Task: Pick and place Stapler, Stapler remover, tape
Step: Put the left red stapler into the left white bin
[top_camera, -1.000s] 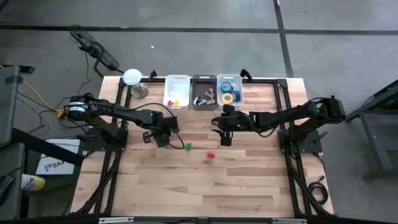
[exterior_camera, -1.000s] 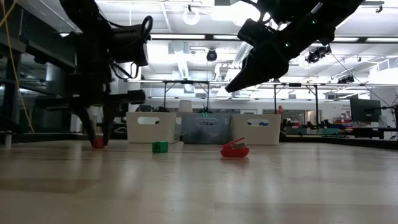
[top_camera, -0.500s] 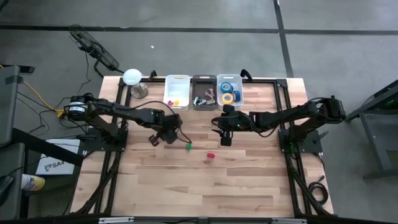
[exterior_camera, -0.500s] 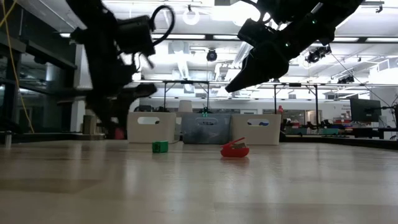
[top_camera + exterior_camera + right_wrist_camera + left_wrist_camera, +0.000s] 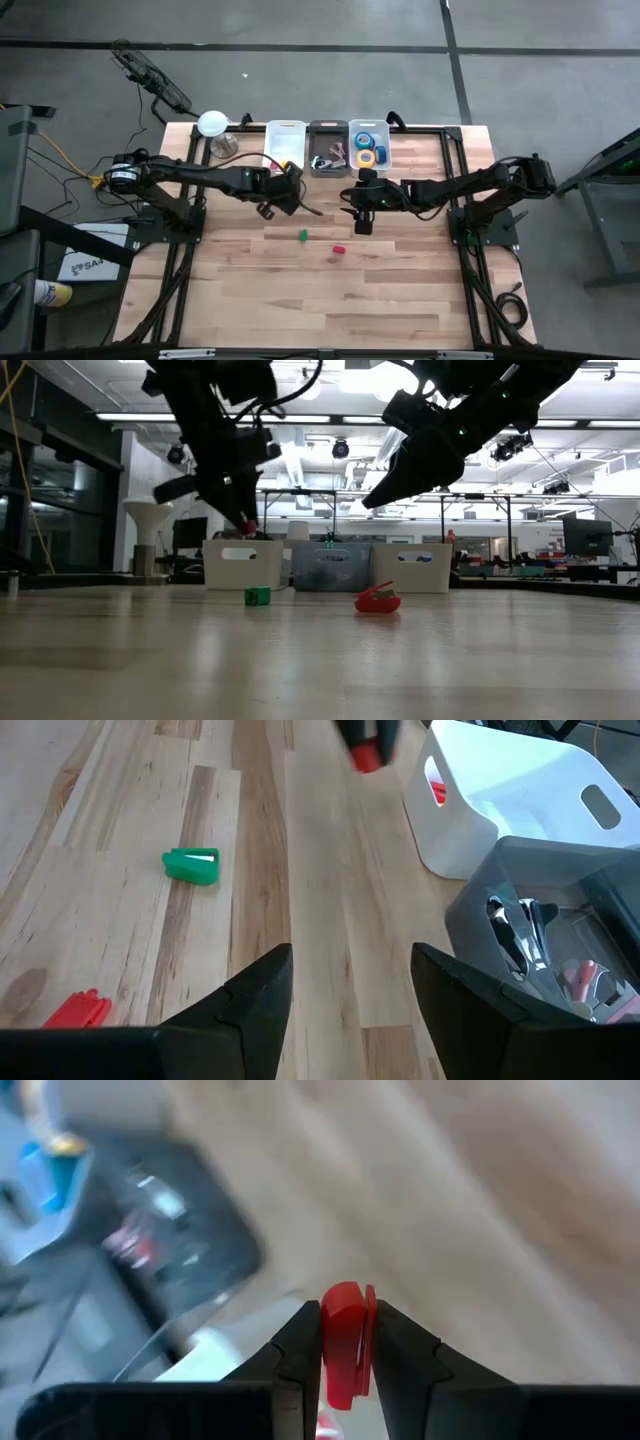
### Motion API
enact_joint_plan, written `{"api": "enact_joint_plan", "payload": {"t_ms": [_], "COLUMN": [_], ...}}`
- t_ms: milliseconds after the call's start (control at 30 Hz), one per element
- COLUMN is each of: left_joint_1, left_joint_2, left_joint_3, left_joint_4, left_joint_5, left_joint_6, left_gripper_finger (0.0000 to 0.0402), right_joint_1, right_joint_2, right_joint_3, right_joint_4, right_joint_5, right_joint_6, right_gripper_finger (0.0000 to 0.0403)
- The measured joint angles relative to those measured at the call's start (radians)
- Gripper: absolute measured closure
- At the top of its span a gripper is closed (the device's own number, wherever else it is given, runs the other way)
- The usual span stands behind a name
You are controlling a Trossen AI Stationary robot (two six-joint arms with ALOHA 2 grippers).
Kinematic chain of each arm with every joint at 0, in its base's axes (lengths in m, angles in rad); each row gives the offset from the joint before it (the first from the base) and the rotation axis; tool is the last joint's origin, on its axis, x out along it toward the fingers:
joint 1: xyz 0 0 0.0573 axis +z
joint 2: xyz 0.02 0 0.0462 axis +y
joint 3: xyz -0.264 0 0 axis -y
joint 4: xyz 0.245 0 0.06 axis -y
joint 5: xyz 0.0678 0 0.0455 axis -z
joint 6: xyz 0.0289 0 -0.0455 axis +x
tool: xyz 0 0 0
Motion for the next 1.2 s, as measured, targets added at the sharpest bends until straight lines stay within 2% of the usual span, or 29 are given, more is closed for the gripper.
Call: {"api": "enact_joint_plan", "payload": {"t_ms": [233, 433, 667, 900, 1200], "left_joint_1": [0.021, 0.136, 0.308, 0.483, 0.553], "left_joint_2": [0.000, 0.000, 0.000, 0.046, 0.123], "left_joint_3": [0.004, 0.004, 0.003, 0.003, 0.003], "left_joint_4": [0.066, 0.067, 0.108, 0.171, 0.224], "left_joint_5": [-0.183, -0.174, -0.060, 0.264, 0.363], "left_joint_6": [-0.095, -0.209, -0.322, -0.534, -0.576], "left_gripper_finger": [0.0335, 0.0335, 0.0334, 0.0334, 0.0334], "right_joint_1": [0.000, 0.000, 0.000, 0.000, 0.000], "right_joint_2": [0.000, 0.000, 0.000, 0.000, 0.000], "right_joint_3": [0.000, 0.000, 0.000, 0.000, 0.000], "right_joint_4": [0.000, 0.000, 0.000, 0.000, 0.000], "right_joint_5": [0.000, 0.000, -0.002, -0.001, 0.004], "right_joint_6": [0.000, 0.016, 0.022, 0.022, 0.022], "right_gripper_finger": [0.0206, 0.0206, 0.0206, 0.0206, 0.0206]}}
